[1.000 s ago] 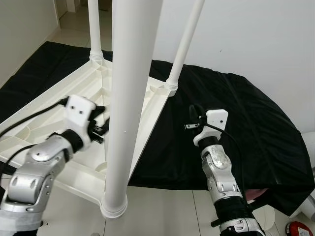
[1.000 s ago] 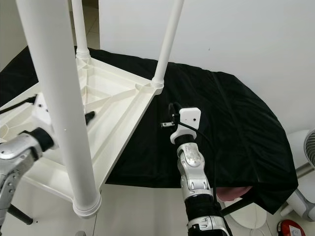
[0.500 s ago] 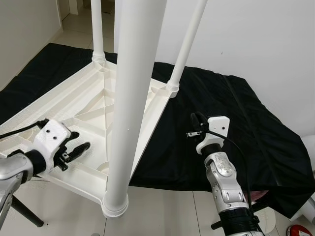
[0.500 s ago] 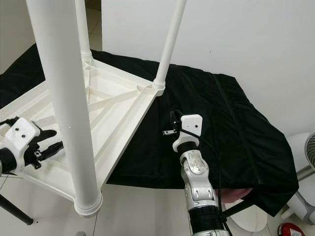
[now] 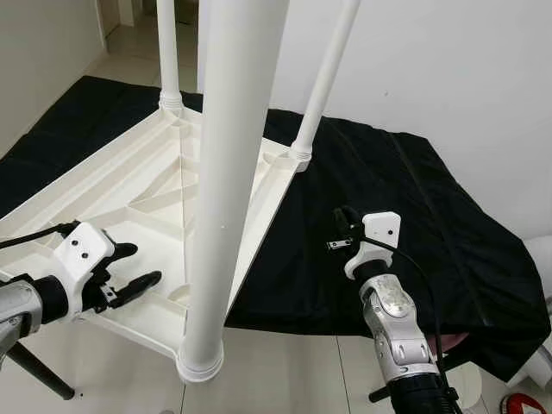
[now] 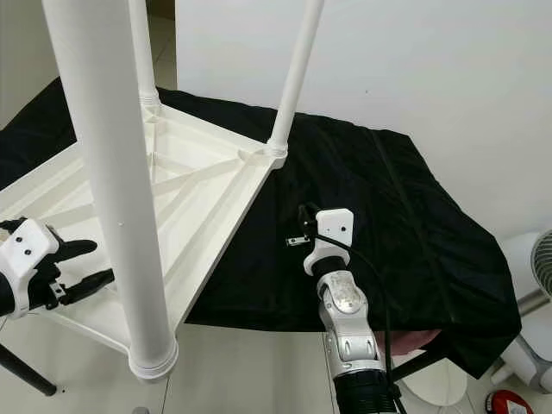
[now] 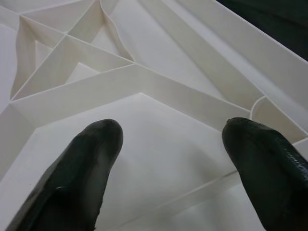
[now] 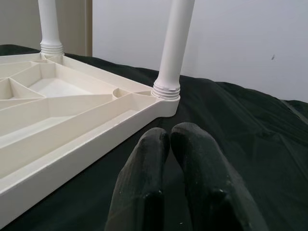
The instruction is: Building children table
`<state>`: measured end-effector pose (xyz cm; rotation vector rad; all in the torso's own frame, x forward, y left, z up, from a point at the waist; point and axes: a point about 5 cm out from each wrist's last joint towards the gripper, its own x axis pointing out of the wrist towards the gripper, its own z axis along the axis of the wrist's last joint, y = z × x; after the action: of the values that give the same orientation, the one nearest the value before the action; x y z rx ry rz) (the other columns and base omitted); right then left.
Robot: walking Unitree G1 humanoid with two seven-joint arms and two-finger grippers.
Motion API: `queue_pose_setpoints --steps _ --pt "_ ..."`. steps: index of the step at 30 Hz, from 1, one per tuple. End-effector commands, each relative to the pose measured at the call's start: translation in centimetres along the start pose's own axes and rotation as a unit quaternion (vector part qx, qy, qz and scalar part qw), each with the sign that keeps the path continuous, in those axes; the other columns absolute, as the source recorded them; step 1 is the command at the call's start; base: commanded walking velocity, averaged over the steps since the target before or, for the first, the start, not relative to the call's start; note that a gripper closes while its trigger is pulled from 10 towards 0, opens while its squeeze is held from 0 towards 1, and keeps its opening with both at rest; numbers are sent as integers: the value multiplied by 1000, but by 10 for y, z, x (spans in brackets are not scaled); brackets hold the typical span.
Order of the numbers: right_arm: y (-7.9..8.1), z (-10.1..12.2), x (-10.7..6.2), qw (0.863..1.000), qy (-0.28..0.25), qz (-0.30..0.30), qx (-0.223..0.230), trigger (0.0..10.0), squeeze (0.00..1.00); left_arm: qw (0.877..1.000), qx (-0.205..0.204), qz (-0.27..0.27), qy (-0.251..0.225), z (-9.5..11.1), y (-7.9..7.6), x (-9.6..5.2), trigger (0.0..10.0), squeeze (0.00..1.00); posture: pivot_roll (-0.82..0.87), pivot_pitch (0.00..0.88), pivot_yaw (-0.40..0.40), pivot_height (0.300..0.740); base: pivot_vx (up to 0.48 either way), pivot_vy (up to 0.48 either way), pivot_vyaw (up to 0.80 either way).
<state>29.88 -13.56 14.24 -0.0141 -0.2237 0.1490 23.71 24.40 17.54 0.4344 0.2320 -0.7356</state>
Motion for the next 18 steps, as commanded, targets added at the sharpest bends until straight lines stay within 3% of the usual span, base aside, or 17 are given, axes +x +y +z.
queue_pose_setpoints --steps 1,2,3,7,10,18 --pt "-4 -3 -6 1000 14 -5 -6 10000 0 998 23 -62 9 -4 -6 -3 10000 1000 112 0 -143 740 0 0 0" --pt "-4 -3 -6 1000 14 -5 -6 10000 0 998 23 -62 9 -4 -6 -3 10000 1000 112 0 -143 740 0 0 0" --pt "-4 -4 -6 1000 15 -5 -7 10000 0 997 29 -66 13 -5 -5 -5 10000 0 112 0 -141 740 0 0 0" --pt "-5 -4 -6 1000 16 -7 -9 10000 0 996 34 -74 23 -7 -5 -7 10000 0 113 0 -135 740 0 0 0" --pt "-5 -4 -5 1000 17 -12 -11 10000 0 990 61 -111 68 -19 -9 -9 10000 0 113 0 -128 740 0 0 0" --pt "-3 -4 -6 1000 18 -13 -10 10000 0 991 58 -113 47 -15 -8 -4 10000 0 103 0 -122 740 0 0 0"
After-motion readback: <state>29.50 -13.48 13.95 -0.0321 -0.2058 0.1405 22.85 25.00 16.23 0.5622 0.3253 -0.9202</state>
